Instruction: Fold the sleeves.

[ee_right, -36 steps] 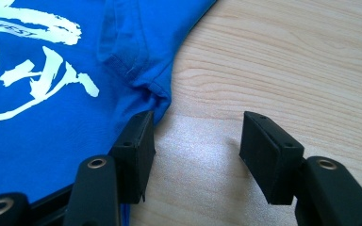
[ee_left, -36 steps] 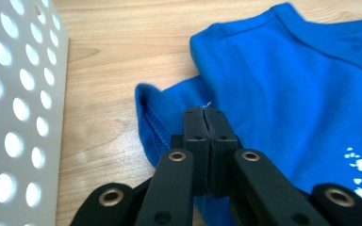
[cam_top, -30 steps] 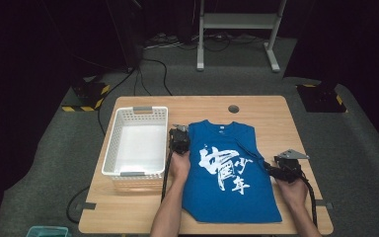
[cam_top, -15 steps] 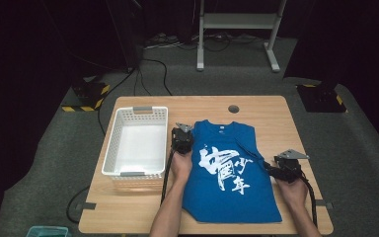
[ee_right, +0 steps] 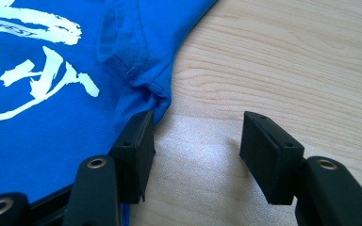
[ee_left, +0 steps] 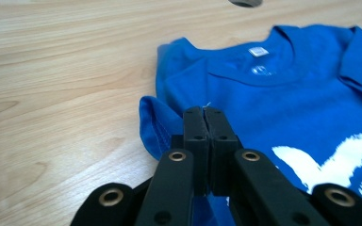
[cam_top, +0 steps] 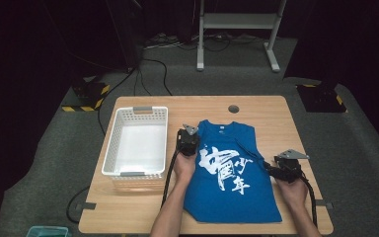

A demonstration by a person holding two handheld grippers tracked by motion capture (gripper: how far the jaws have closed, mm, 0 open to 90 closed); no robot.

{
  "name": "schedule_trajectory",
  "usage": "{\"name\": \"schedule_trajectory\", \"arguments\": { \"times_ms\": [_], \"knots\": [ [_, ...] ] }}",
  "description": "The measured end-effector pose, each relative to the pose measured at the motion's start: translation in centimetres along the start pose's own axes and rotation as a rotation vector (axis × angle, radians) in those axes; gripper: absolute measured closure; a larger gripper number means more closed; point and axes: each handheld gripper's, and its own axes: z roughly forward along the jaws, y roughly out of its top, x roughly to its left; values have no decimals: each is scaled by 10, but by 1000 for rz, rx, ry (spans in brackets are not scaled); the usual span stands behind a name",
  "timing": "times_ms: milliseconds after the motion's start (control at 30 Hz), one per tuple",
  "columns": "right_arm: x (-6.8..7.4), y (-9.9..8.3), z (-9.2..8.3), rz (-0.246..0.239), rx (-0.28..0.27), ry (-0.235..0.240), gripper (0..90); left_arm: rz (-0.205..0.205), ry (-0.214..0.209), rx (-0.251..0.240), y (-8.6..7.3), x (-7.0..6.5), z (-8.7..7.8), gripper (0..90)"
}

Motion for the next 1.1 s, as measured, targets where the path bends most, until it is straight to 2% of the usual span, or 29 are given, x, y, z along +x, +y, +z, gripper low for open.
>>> {"name": "schedule_trajectory", "arguments": {
  "times_ms": [300,500,733,867,1100],
  "knots": [
    [0,0,0,2,0,0,452,49,-36,11,-1,-10,4,882],
    [0,0,0,2,0,1,451,63,-55,27,-3,-14,10,875],
    [0,0,0,2,0,1,451,94,-78,48,-6,-18,14,824],
    [0,0,0,2,0,1,451,125,-90,48,-8,-22,14,808],
    [0,0,0,3,1,2,450,128,-100,38,-11,-24,11,757]
  ]
}}
